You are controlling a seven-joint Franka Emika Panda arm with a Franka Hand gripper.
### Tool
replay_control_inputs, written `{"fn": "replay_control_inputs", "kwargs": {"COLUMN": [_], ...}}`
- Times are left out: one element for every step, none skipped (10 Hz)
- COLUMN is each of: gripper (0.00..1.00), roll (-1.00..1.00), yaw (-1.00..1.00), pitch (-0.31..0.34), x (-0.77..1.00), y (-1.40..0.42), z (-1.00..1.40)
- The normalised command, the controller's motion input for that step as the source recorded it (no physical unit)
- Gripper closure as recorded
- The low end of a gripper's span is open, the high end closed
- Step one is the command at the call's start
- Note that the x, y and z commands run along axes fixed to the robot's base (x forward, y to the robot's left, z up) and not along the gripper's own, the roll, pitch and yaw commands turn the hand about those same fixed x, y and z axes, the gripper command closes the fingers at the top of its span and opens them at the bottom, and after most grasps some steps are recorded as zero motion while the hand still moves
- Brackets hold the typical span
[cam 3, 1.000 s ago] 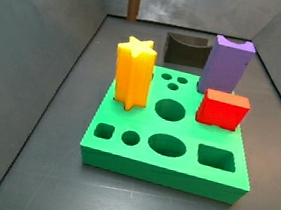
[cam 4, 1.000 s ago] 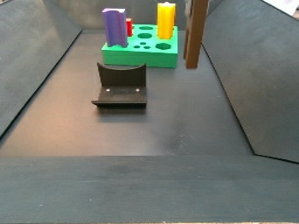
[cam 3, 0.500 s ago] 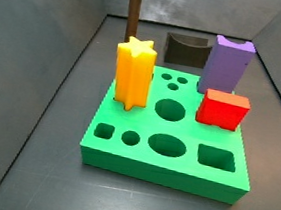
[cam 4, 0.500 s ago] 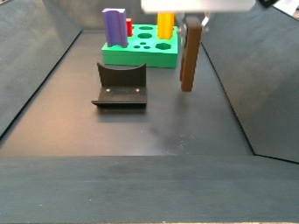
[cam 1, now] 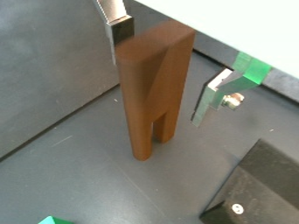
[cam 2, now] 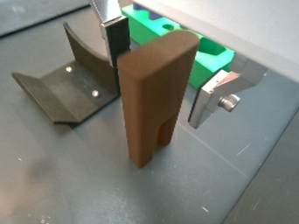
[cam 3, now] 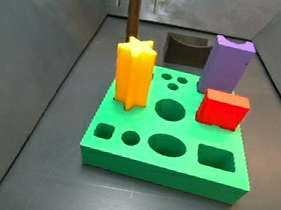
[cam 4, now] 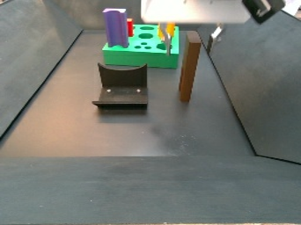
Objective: Pick up the square-circle object. Move up. Rotate the square-circle object. Move to above the board. Insert the square-circle object.
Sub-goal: Rotate the square-circle object.
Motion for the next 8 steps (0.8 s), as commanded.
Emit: {"fn": "replay_control_inputs", "kwargs": {"gripper": [0.00,0.00,0.00,0.00,0.00,0.00,0.00,0.00], "roll": [0.01,0.01,0.01,0.01,0.01,0.00,0.00,0.00], "yaw": [-0.02,-0.02,-0.02,-0.02,-0.02,-1.00,-1.00,-1.00], "pitch": [-0.005,0.016,0.027,0.045,0.054,0.012,0.012,0.010], "x": [-0.02,-0.02,-0.02,-0.01,0.00,0.00,0.02,0.03], "y": [0.00,0.00,0.00,0.01,0.01,0.08,0.08,0.07], "z": [1.00,0.97,0.80,0.55,0.42,0.00,-0.09,-0.08]}}
